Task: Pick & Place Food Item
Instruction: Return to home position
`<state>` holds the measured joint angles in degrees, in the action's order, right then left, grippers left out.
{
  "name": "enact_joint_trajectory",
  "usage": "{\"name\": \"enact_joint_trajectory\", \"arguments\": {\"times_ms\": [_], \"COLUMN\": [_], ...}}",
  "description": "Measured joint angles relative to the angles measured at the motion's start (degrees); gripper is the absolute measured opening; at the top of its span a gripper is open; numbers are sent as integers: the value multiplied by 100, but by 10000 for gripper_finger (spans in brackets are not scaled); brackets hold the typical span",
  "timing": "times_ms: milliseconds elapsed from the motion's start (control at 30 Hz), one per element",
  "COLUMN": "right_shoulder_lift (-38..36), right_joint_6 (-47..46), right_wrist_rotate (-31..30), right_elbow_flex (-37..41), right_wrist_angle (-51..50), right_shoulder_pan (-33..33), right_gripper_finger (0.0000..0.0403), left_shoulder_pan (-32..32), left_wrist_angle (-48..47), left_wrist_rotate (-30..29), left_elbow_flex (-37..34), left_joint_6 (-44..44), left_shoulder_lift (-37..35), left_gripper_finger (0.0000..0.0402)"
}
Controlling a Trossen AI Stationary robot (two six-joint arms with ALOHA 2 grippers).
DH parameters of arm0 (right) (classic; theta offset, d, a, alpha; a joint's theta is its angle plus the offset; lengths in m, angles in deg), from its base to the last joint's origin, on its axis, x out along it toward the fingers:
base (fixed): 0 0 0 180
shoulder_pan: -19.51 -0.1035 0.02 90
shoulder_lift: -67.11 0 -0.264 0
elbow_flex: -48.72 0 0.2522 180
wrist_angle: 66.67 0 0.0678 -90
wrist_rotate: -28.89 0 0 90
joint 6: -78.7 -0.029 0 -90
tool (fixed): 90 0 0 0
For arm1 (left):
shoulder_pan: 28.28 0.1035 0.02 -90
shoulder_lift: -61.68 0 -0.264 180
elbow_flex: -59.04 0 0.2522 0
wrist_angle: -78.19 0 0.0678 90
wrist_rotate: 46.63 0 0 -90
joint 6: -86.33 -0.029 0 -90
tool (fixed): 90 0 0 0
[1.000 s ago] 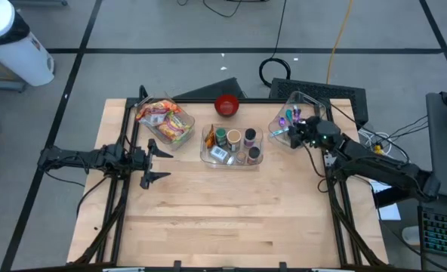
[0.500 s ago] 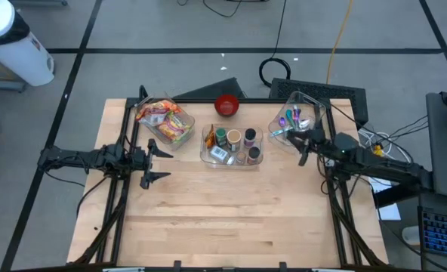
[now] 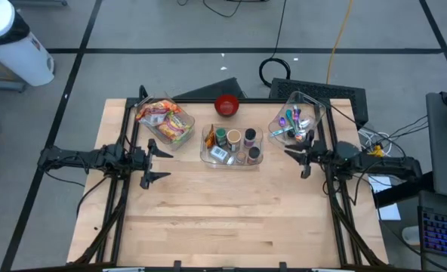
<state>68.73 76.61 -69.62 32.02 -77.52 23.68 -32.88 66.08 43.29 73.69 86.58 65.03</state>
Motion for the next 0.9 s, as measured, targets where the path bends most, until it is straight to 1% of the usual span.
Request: {"name": "enact_joint_trajectory", "arguments": {"times_ms": [200, 400, 900], "right_shoulder_lift": [121, 118, 119], "right_joint_6": [-453, -471, -471], "right_wrist_rotate": [-16, -39, -39], "right_elbow_flex": [10, 16, 22], "right_wrist_angle": [43, 246, 252], "right_shoulder_pan": [-55, -55, -53], "right_gripper_finger": [77, 73, 75], "left_shoulder_pan": [2, 1, 0], "left_wrist_angle": [1, 1, 2], "left_wrist_rotate": [-2, -2, -2], "left_elbow_flex": [0, 0, 0], "left_joint_6": [-2, 0, -2], "left_shoulder_lift": [0, 0, 0], "left_gripper_finger": [324, 324, 324]}}
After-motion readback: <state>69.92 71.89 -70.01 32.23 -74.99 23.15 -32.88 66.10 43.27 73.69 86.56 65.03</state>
